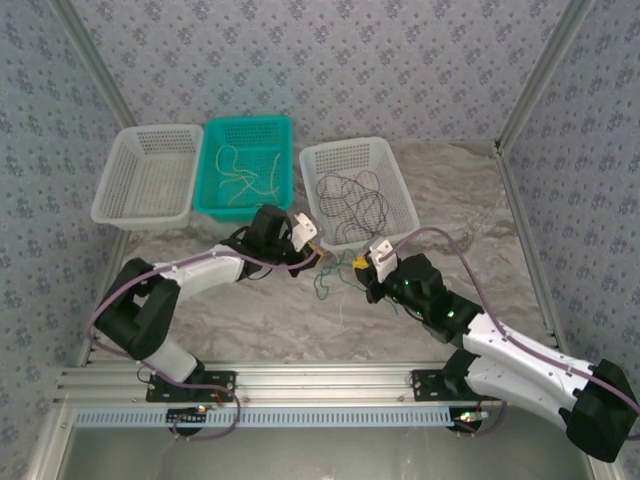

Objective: Untangle the cables

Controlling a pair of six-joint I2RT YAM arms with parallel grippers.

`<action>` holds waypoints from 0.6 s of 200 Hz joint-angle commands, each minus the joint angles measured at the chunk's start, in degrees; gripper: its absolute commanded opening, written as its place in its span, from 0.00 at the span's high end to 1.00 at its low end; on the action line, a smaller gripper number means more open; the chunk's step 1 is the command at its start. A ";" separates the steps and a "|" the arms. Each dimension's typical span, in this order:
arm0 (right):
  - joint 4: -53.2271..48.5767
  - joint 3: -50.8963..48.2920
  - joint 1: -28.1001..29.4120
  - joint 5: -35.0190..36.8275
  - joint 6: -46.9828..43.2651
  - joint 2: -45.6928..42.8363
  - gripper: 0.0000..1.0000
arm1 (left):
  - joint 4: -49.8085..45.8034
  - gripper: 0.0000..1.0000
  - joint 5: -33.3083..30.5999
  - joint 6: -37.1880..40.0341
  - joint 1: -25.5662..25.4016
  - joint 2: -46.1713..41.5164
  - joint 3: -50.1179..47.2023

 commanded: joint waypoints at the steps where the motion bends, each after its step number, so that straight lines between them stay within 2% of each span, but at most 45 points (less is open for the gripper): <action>1: -1.23 1.48 -0.38 1.91 1.93 1.17 1.00 | -0.95 1.00 -0.30 0.92 -0.16 -6.51 -0.95; 37: -0.40 0.82 -0.73 3.56 3.68 4.82 1.00 | -6.42 1.00 0.32 1.91 1.53 -14.84 -0.34; 73: 1.69 0.26 -0.97 1.07 6.30 10.20 1.00 | -8.90 1.00 -0.11 1.68 4.80 -23.37 1.78; 120: 3.83 -0.49 -0.73 0.98 8.54 14.56 1.00 | -9.93 1.00 -1.65 -0.95 8.65 -29.84 6.08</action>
